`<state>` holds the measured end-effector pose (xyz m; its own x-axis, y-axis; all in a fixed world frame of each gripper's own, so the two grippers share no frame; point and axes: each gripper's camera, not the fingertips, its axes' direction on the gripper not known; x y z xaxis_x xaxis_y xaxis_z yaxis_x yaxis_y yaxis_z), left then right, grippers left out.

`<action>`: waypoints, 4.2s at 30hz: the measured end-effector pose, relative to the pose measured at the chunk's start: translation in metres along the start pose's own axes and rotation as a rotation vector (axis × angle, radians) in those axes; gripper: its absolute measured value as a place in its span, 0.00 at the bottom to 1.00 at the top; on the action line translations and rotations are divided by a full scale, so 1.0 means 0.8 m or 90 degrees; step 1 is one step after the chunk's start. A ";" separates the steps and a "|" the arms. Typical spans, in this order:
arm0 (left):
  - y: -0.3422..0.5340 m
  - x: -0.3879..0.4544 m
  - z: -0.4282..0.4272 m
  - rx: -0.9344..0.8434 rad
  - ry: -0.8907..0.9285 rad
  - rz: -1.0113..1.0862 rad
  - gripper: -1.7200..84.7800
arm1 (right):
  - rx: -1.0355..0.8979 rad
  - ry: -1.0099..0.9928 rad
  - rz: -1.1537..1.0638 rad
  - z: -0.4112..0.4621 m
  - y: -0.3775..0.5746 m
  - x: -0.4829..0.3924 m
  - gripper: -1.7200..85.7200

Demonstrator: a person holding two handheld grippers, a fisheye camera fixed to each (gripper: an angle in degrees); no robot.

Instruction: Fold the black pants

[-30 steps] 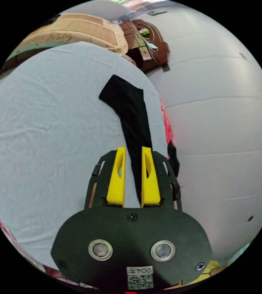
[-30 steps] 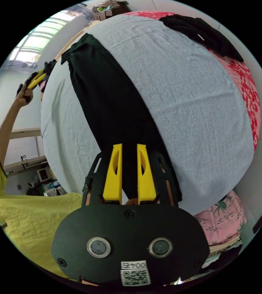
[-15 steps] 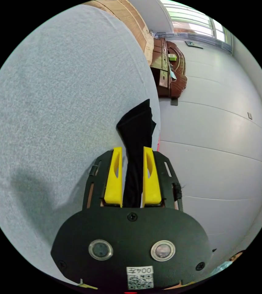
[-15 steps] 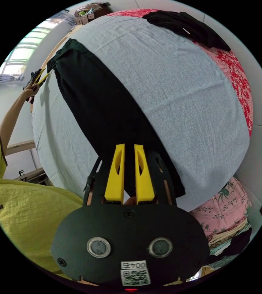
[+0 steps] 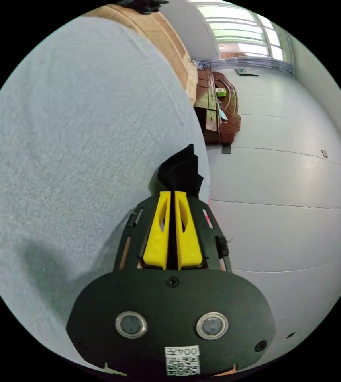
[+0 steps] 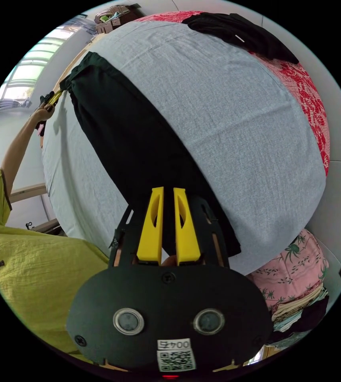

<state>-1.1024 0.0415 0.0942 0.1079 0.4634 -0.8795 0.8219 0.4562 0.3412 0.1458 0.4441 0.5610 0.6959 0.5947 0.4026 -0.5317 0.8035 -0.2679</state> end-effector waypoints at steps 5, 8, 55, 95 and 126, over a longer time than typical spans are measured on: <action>-0.022 0.063 -0.001 -0.007 0.055 0.081 0.04 | -0.003 0.006 -0.009 0.000 -0.016 -0.002 0.06; -0.033 0.104 0.009 -0.014 0.089 0.114 0.04 | 0.000 0.002 -0.008 -0.001 -0.024 -0.002 0.06; 0.432 -0.052 0.136 -0.244 -0.126 0.385 0.06 | 0.301 -0.144 -0.322 -0.064 -0.313 -0.224 0.11; 0.544 -0.186 0.043 -0.167 -0.184 0.379 0.03 | 0.225 -0.163 -0.208 -0.099 -0.309 -0.238 0.06; 0.752 -0.293 -0.209 -0.344 -0.169 0.288 0.03 | 0.208 -0.136 -0.154 -0.163 0.284 -0.044 0.07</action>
<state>-0.7267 0.3344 0.5611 0.5568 0.5267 -0.6423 0.2845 0.6056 0.7432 0.0634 0.6092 0.3716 0.7219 0.3450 0.5998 -0.5145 0.8473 0.1319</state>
